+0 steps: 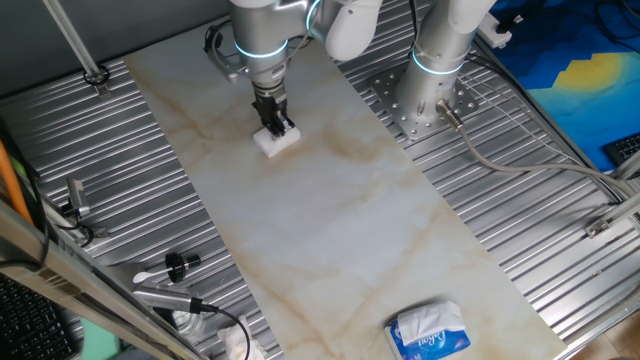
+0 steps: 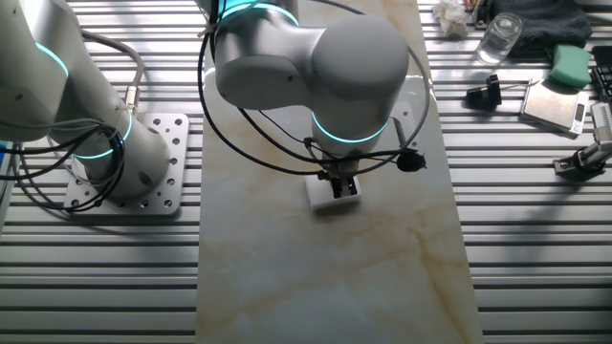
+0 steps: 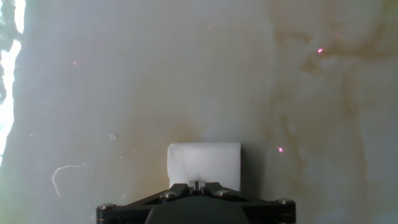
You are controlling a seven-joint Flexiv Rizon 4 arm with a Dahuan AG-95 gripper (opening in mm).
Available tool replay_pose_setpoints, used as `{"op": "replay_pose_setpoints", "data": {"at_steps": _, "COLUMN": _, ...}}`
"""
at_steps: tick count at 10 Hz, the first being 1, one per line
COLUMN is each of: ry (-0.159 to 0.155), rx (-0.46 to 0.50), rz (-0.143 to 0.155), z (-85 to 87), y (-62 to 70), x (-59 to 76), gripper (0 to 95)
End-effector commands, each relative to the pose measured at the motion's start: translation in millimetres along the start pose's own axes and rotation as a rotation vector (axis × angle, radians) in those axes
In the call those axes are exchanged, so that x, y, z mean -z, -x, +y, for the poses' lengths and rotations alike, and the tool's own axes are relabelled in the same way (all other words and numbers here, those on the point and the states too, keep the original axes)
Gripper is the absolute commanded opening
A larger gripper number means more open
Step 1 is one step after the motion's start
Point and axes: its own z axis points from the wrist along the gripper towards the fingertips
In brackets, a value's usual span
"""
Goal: Clean the tabletop with a sponge
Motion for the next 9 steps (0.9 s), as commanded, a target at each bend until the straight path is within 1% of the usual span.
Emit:
{"op": "replay_pose_setpoints", "data": {"at_steps": 1, "ry": -0.002, "rx": -0.004, "rz": 0.0, "z": 2.6, "y": 2.0, "x": -2.1, "gripper": 0.0}}
{"op": "replay_pose_setpoints", "data": {"at_steps": 4, "ry": -0.008, "rx": 0.013, "rz": 0.003, "z": 2.6, "y": 2.1, "x": -2.1, "gripper": 0.0}}
{"op": "replay_pose_setpoints", "data": {"at_steps": 6, "ry": -0.027, "rx": 0.036, "rz": 0.005, "z": 2.4, "y": 2.1, "x": -1.8, "gripper": 0.0}}
{"op": "replay_pose_setpoints", "data": {"at_steps": 8, "ry": -0.039, "rx": 0.062, "rz": 0.009, "z": 2.0, "y": 2.2, "x": -0.1, "gripper": 0.0}}
{"op": "replay_pose_setpoints", "data": {"at_steps": 9, "ry": -0.044, "rx": 0.069, "rz": 0.01, "z": 1.8, "y": 2.1, "x": 1.1, "gripper": 19.0}}
